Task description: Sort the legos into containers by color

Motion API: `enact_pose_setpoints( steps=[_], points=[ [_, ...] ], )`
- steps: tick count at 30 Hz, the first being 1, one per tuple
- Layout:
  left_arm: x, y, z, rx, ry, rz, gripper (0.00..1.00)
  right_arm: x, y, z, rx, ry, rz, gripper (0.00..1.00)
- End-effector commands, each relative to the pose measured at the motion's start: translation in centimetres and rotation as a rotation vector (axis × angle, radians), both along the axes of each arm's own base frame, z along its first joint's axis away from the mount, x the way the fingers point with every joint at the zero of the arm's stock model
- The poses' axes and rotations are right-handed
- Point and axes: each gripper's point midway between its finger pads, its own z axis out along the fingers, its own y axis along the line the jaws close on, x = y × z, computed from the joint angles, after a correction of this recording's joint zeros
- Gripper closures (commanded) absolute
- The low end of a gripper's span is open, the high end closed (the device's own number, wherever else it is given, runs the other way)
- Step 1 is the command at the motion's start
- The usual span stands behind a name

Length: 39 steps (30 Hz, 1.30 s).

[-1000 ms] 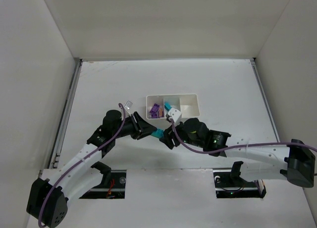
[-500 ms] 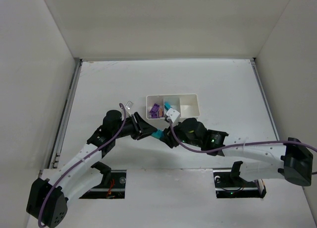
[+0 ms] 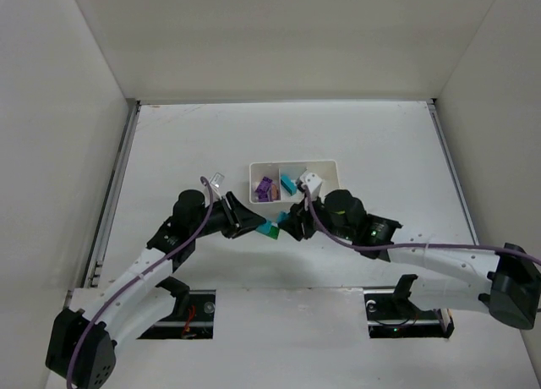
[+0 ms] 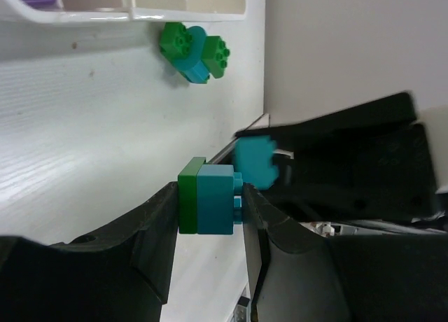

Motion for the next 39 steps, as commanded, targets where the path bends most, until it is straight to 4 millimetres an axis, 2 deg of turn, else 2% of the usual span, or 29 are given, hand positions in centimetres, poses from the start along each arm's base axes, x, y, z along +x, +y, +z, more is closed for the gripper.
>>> enact_pose_setpoints(
  steps=[1,4,7,12,19,23,26,29,32,34,37,39],
  points=[
    [-0.1,1.0,-1.4,0.037,-0.021,0.023,0.89,2.2,-0.6,4.2,0.182,-0.010,-0.081,0.68],
    [0.2,1.3,-1.3,0.034,-0.021,0.040,0.89,3.6,-1.6,4.6,0.236,0.026,-0.141,0.67],
    [0.4,1.4,-0.7,0.022,-0.043,0.049,0.89,5.9,-2.6,4.8,0.254,0.036,-0.223,0.67],
    [0.8,0.8,0.8,0.012,-0.078,0.043,0.89,10.7,-3.9,4.0,0.190,0.019,-0.427,0.66],
    [0.7,-0.5,1.0,0.023,-0.100,0.015,0.88,15.5,-4.5,2.4,0.133,0.024,-0.559,0.61],
    [0.6,-1.3,1.3,0.003,-0.094,-0.011,0.88,16.5,-4.7,2.7,0.126,0.012,-0.592,0.36],
    [0.5,-1.7,1.6,-0.007,-0.106,-0.025,0.87,15.8,-5.1,3.1,0.134,0.003,-0.587,0.29],
    [0.5,-2.1,2.2,-0.029,-0.107,-0.052,0.87,13.8,-5.8,3.4,0.170,0.012,-0.569,0.31],
    [0.3,-2.7,3.1,-0.074,-0.124,-0.080,0.86,10.3,-5.6,4.4,0.265,0.034,-0.480,0.45],
    [0.2,-3.2,3.8,-0.106,-0.118,-0.108,0.86,7.5,-4.9,5.3,0.317,0.037,-0.372,0.48],
    [-0.4,-3.7,4.3,-0.133,-0.103,-0.165,0.86,3.3,-3.6,6.4,0.339,0.045,-0.186,0.40],
    [-0.6,-3.9,3.7,-0.122,-0.077,-0.176,0.87,1.1,-2.5,6.6,0.314,0.026,-0.100,0.32]
  ],
)
